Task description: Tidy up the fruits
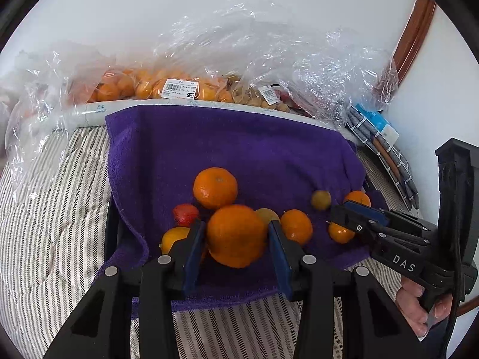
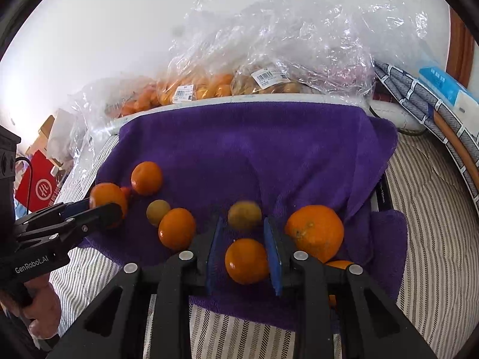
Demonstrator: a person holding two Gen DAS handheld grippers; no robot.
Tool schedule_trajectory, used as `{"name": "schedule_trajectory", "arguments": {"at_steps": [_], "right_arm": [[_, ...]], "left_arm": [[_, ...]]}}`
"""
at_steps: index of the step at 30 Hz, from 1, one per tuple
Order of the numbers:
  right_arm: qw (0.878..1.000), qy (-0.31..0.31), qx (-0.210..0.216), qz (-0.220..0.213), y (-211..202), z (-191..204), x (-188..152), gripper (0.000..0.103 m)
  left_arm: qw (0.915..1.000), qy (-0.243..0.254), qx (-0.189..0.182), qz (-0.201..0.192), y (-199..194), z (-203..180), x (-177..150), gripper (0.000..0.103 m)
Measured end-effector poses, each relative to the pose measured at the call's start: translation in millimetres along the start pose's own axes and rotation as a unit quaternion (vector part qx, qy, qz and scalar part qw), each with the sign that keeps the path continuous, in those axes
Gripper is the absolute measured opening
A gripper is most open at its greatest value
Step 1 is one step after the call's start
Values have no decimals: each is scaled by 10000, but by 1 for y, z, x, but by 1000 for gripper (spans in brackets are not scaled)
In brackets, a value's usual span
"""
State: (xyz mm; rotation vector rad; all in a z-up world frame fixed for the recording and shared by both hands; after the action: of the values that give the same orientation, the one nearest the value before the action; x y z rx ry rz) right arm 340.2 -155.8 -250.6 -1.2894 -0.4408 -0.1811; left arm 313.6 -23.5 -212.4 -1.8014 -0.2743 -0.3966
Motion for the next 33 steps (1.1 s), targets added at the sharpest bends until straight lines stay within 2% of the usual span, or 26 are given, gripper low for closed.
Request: {"name": "schedule_trajectory", "arguments": {"at_steps": [3, 7, 13, 18, 19, 21, 23, 24, 27, 29, 33], "right_arm": [[10000, 45, 8, 5, -3, -1, -5, 36], [9999, 126, -90, -36, -18, -3, -10, 36], [9976, 317, -536, -320, -72, -1, -25, 44], [9944, 442, -820, -506, -125, 6, -53, 45], [9935, 464, -886, -545, -135, 8, -59, 47], [9914, 451, -1019, -687, -155, 13, -74, 64], [9878, 374, -1187, -939, -179, 20, -90, 75], [9870, 366, -1184, -1019, -188, 23, -96, 80], [9876, 341, -1042, -1127, -207, 32, -114, 92], [9879, 309, -1033, -1119, -218, 36, -127, 96], [9864, 374, -1085, -1174, -233, 37, -143, 96]], "left_arm": [[10000, 3, 40, -83, -5, -1, 0, 48], [9997, -72, 87, -219, -23, -2, -2, 52], [9982, -107, 349, -466, -66, -7, -15, 54], [9958, -65, 555, -720, -114, -19, -38, 65], [9953, -40, 605, -753, -121, -21, -43, 67], [9938, 18, 721, -851, -138, -26, -54, 70], [9920, -6, 808, -970, -155, -29, -66, 76], [9916, -15, 800, -1021, -163, -32, -73, 79], [9905, -12, 813, -1113, -181, -36, -87, 81], [9890, -28, 889, -1185, -193, -38, -95, 82], [9882, -85, 832, -1280, -211, -42, -110, 82]]}}
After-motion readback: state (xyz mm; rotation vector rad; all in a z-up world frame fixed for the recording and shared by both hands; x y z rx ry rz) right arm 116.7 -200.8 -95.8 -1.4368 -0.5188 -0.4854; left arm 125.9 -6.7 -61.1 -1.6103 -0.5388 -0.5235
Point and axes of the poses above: each gripper's, at about its wrist camera, not at the fingertips, and y roughly the way its jaws point, z to its left, x to its top, the point moved 10 cm from there along y, roughly the way its jaws point, and after that the axes turned 12 degrees about z, right-handed, at the moved point
